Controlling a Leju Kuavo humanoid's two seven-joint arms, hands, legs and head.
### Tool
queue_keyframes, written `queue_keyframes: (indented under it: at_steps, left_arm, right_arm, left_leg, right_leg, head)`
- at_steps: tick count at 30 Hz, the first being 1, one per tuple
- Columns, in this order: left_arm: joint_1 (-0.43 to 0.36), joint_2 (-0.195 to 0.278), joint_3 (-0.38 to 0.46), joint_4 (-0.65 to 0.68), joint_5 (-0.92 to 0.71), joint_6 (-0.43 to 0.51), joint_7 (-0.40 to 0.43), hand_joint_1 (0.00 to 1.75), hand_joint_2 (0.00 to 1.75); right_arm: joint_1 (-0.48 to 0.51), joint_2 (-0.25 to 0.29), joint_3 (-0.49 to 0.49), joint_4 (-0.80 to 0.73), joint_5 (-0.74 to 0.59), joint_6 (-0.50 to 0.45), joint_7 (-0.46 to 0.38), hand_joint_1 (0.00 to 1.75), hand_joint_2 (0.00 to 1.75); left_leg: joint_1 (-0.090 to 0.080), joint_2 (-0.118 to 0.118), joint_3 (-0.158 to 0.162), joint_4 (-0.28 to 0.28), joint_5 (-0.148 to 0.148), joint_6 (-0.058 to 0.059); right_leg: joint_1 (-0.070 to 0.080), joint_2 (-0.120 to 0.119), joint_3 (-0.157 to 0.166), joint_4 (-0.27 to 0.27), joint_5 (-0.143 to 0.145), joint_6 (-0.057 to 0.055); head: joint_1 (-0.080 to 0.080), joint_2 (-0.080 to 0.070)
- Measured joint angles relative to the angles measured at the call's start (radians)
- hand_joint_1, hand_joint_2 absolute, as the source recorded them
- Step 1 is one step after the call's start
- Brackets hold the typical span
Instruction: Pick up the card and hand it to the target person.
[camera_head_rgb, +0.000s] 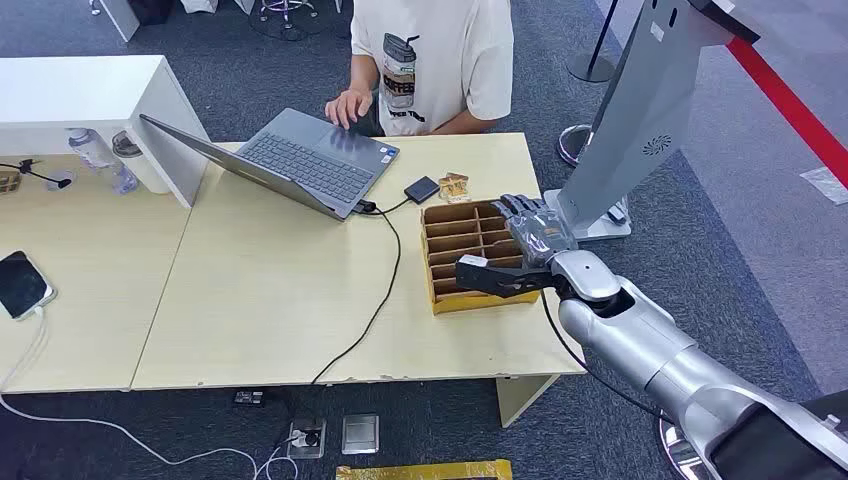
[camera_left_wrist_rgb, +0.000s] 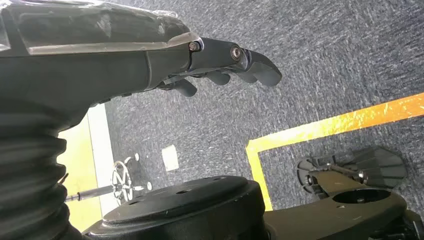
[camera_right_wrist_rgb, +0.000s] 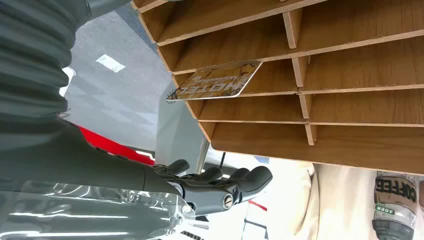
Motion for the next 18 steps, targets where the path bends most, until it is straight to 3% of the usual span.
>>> queue_keyframes:
  at_steps: [18]
  left_arm:
    - [0.001,0.0,0.0,0.0,0.005,0.0,0.0,0.0,1.75]
  right_arm:
    - [0.0,-0.002,0.002,0.0,-0.008,0.0,0.0,0.0,1.75]
  left_leg:
    - [0.0,0.0,0.0,0.0,0.0,0.0]
  right_leg:
    - [0.0,0.0,0.0,0.0,0.0,0.0]
  head:
    - [0.0,0.0]
